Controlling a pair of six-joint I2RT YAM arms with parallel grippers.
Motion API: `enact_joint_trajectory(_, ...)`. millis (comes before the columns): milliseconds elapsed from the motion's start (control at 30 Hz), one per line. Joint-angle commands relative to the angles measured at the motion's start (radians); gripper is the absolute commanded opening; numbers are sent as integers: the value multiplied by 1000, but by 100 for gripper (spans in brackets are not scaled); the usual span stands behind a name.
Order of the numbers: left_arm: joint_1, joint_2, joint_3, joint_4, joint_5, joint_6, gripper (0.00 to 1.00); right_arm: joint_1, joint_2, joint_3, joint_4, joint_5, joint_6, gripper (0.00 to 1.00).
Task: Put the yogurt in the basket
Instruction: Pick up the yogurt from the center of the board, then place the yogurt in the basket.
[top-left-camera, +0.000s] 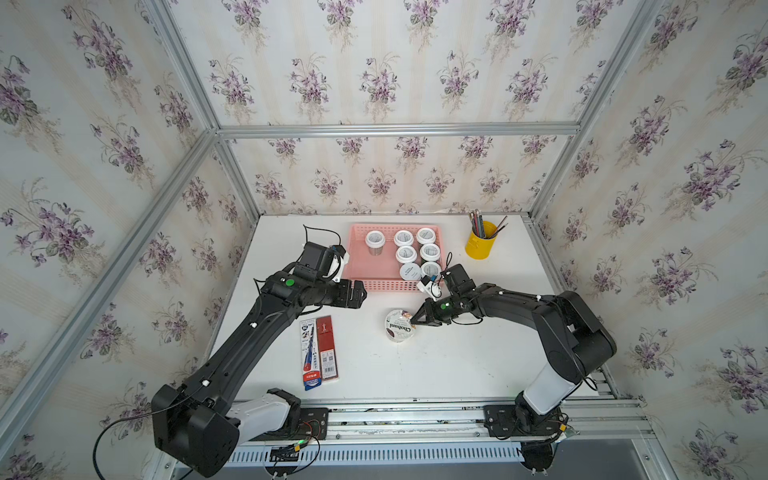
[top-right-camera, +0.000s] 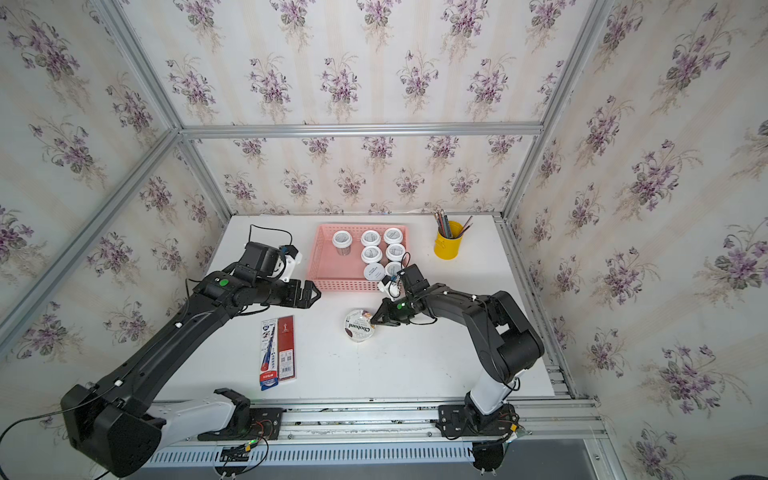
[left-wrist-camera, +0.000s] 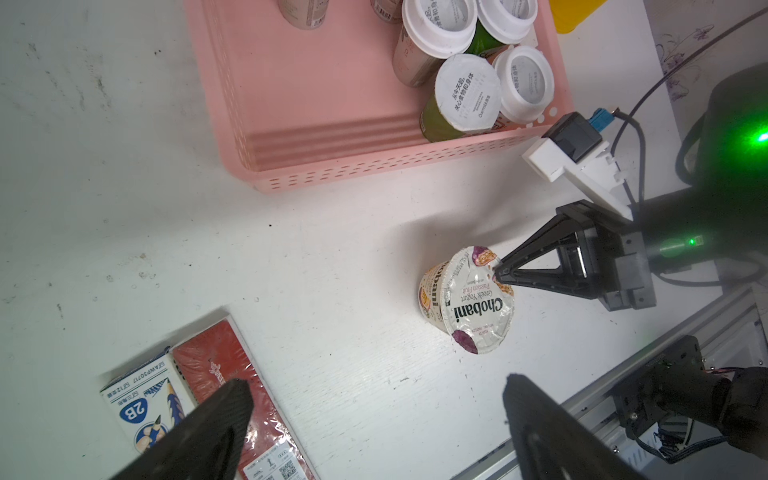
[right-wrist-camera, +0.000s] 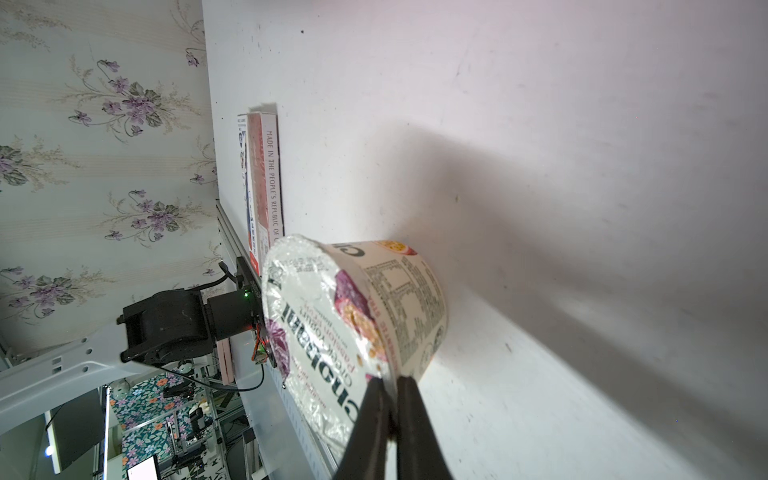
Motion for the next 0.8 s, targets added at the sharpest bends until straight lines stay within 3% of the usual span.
enact_joint_trajectory(0,0,-9,14,-20,-26,24,99,1,-21,16,-19,20,11,8)
enact_joint_trajectory(167,4,-26,28,-40,-74,26,99,6,-63,108,-106,67,26,7)
enact_joint_trajectory(333,23,-36,33,-62,-131,11,99,50,-25,299,-203,141,50,7)
enact_joint_trajectory(767,44,-79,26,-97,-204,24,99,53,345,905,-340,303,97,6)
